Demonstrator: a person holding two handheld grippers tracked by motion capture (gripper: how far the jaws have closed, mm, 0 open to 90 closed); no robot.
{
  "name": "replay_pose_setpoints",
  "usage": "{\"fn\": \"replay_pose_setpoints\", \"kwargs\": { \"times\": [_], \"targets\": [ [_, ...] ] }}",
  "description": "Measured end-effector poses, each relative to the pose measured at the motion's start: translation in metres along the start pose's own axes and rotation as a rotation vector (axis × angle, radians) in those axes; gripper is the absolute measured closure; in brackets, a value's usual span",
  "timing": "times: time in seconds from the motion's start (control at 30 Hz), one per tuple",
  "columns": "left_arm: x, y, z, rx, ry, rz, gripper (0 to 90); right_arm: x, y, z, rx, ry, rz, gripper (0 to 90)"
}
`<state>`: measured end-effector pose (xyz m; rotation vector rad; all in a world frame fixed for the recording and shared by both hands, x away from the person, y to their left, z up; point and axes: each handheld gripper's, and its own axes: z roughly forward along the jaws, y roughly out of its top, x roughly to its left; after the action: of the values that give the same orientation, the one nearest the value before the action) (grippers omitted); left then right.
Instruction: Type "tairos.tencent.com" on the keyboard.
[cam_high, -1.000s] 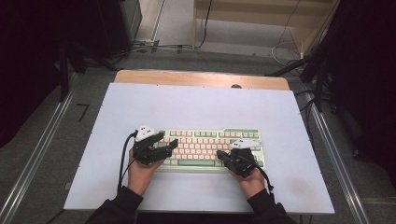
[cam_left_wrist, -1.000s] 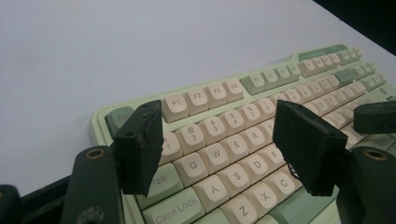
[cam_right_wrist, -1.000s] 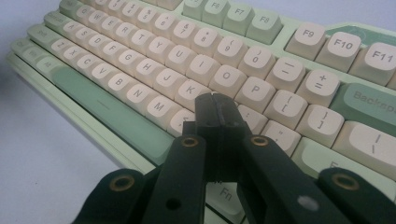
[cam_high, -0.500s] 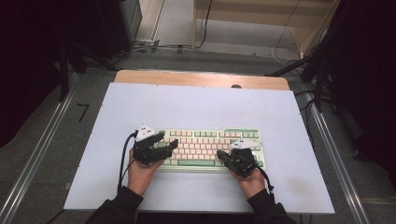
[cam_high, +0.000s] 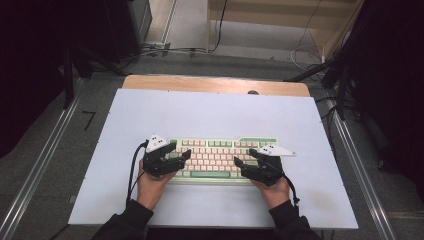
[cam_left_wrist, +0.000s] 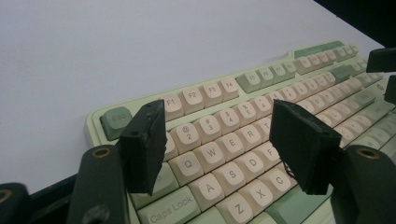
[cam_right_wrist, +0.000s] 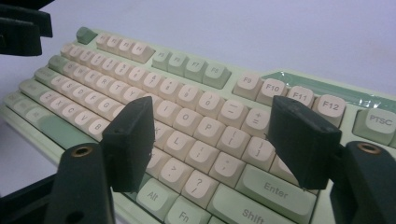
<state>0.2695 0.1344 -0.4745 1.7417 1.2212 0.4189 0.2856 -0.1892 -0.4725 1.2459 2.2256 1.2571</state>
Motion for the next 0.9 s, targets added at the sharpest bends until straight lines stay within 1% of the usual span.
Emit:
{"fn": "replay_pose_setpoints", "kwargs": {
  "times": [0.13, 0.27, 0.37, 0.47, 0.53, 0.7, 0.8, 0.9],
  "targets": [
    [-0.002, 0.0, -0.001, -0.001, -0.003, 0.018, 46.9, -0.001, 0.0, 0.0, 0.0, -0.008, 0.0, 26.7],
    [-0.005, -0.001, -0.001, 0.001, -0.027, 0.031, 57.8, 0.0, 0.0, 0.002, 0.012, -0.011, -0.005, 26.2],
    [-0.006, -0.001, 0.0, 0.009, -0.068, 0.041, 69.4, 0.0, 0.0, 0.003, 0.015, -0.012, -0.007, 26.1],
    [-0.008, -0.001, 0.001, 0.019, -0.109, 0.052, 83.7, 0.0, 0.0, 0.003, 0.016, -0.012, -0.01, 26.1],
    [-0.01, -0.001, 0.002, 0.027, -0.13, 0.059, 89.8, 0.001, 0.0, 0.003, 0.016, -0.012, -0.011, 26.2],
    [-0.013, -0.002, 0.004, 0.049, -0.157, 0.076, 90.0, 0.001, -0.001, 0.003, 0.021, -0.011, -0.012, 26.2],
    [-0.015, -0.003, 0.006, 0.067, -0.168, 0.085, 90.0, 0.002, 0.0, 0.003, 0.022, -0.011, -0.011, 26.2],
    [-0.017, -0.004, 0.008, 0.085, -0.169, 0.092, 90.0, 0.002, -0.001, 0.004, 0.025, -0.011, -0.011, 26.2]
  ]
}}
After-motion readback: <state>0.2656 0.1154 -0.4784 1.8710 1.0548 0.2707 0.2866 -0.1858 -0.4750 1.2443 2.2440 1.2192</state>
